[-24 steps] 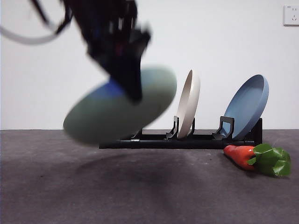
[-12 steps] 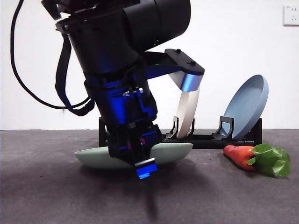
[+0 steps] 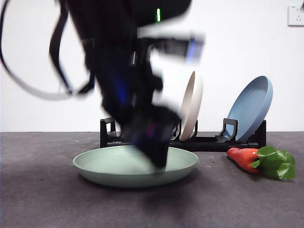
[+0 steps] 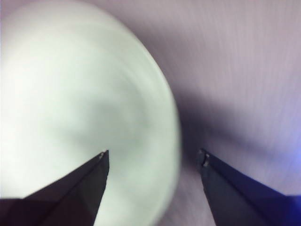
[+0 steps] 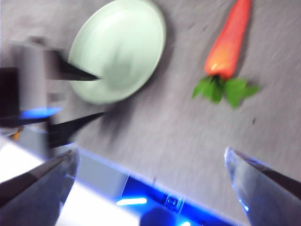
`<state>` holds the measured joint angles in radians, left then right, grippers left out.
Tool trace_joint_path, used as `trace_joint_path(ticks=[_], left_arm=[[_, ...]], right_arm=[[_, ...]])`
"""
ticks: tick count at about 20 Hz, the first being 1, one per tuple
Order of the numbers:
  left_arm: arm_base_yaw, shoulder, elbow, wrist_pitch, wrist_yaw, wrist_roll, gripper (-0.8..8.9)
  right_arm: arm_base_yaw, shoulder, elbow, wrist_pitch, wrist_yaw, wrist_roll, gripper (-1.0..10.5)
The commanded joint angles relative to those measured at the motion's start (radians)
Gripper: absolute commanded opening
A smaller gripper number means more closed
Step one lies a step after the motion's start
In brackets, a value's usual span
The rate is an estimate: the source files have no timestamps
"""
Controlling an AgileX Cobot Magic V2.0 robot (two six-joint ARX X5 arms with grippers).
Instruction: Take the green plate from the plate rack,put the plate on the table,take the carrot from the table,put the carrot in the plate
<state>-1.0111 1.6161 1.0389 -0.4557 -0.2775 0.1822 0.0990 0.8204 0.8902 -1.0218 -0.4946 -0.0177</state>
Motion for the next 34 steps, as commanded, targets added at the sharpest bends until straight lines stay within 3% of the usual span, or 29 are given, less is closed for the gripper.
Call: trace_joint_path(ticks=[1, 4, 8, 12, 18, 19, 21, 27, 31, 34], left_arm=[[-0.003, -0.121, 0.047, 0.006, 0.028, -0.165, 3.21], [-0.003, -0.294, 0.083, -0.006, 0.076, -0.238, 3.20], [-0.003, -0.526, 0.089, -0.048, 0.076, -0.254, 3.19], [-0.003, -0.701, 0.089, -0.091, 0.076, -0.262, 3.19], [-0.003, -0.819, 0.089, -0.130, 0.075, -0.295, 3.19], [-0.003, -0.827, 0.089, -0.132, 0.075, -0.295, 3.19], [-0.003, -0.832, 0.089, -0.140, 0.075, -0.295, 3.19], [-0.003, -0.832, 0.089, -0.159, 0.072, -0.294, 3.19], [-0.003, -0.832, 0.089, -0.169, 0.071, -0.294, 3.19], [-0.003, -0.832, 0.089, -0.171, 0.071, -0.294, 3.19]], right_arm=[[0.002, 0.081, 0.002, 0.077, 0.004, 0.027, 5.9], [0.012, 0.241, 0.002, 0.195, 0.027, 0.028, 5.9], [0.079, 0.463, 0.002, 0.370, 0.184, 0.029, 5.9], [0.161, 0.644, 0.002, 0.551, 0.369, 0.079, 5.9], [0.247, 0.814, 0.002, 0.674, 0.492, 0.153, 5.9], [0.256, 0.832, 0.002, 0.679, 0.516, 0.168, 5.6], [0.264, 0.848, 0.002, 0.690, 0.554, 0.186, 3.8], [0.265, 0.848, 0.002, 0.700, 0.546, 0.194, 0.1], [0.284, 0.806, 0.002, 0.687, 0.545, 0.193, -0.2], [0.355, 0.659, 0.002, 0.679, 0.546, 0.204, -0.2]])
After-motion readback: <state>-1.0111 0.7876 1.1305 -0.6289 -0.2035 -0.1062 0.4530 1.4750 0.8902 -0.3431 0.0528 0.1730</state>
